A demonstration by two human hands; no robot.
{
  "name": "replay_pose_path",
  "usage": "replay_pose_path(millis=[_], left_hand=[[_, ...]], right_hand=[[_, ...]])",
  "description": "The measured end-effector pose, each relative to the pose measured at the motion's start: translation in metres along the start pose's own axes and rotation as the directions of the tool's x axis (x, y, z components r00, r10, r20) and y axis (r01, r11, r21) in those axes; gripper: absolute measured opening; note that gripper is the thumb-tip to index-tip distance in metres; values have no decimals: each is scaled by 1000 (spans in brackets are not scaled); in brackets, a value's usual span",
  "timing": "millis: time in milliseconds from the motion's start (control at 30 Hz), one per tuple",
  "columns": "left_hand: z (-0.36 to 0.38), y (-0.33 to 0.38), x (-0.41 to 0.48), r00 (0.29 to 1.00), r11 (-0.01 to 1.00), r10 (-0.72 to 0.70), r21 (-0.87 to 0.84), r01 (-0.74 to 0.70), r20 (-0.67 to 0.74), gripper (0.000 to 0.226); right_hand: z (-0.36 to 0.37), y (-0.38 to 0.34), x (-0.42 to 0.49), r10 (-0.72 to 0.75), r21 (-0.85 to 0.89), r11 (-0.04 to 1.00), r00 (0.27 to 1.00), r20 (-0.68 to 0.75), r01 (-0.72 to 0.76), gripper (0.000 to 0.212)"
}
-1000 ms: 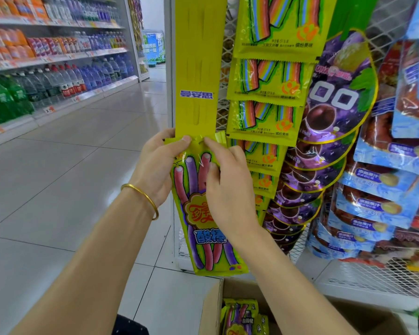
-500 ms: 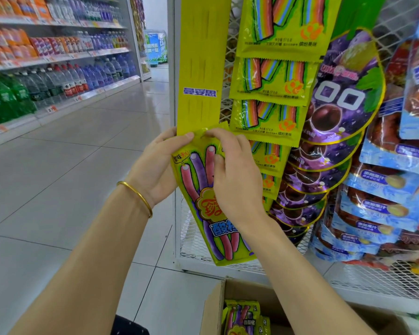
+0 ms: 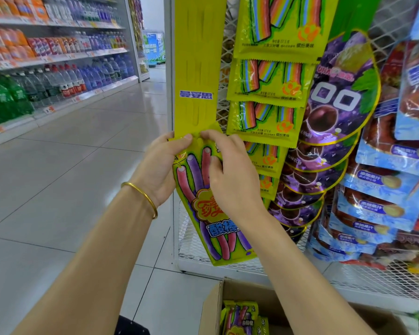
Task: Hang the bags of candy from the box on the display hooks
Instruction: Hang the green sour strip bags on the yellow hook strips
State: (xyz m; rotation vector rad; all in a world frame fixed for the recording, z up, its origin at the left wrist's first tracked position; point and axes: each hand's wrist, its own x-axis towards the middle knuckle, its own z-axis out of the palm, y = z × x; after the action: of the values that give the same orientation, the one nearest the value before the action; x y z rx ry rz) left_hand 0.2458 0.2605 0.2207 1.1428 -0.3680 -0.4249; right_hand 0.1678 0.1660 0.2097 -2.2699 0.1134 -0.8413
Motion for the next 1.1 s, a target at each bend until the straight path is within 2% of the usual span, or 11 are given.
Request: replay_pose_path(millis=[167,400,567,700,800,933,1100], left_hand=[[-1,0,1,1000,1000,-17,-14,17,-16,39],[-5,-3,3,997,999,41,28,-40,-70,3],[-14,-5,5,996,989,79,126,-73,-46,8],[-23,-7,5,993,962,114,252,-102,-32,25],[-26,-10,8,987,942,146,313,-119,-65,13],[-29,-15,14,972,911,210,382,-156,-105,13],[-32,-20,18,929,855,324,476,-207,-178,14]], right_hand=[[2,5,-6,30,21,999,1000,-5,-29,39],[9,7,-13,61,54,997,997,-38,-59,35],[22,15,-22,97,106,990,993,-66,-90,35],[30,19,-27,115,110,988,991,-74,-106,34],[34,22,-24,110,70,992,991,-69,-106,38],[39,28,-25,86,22,996,995,-51,-85,44],[36,37,-41,66,13,998,995,71,-67,67]])
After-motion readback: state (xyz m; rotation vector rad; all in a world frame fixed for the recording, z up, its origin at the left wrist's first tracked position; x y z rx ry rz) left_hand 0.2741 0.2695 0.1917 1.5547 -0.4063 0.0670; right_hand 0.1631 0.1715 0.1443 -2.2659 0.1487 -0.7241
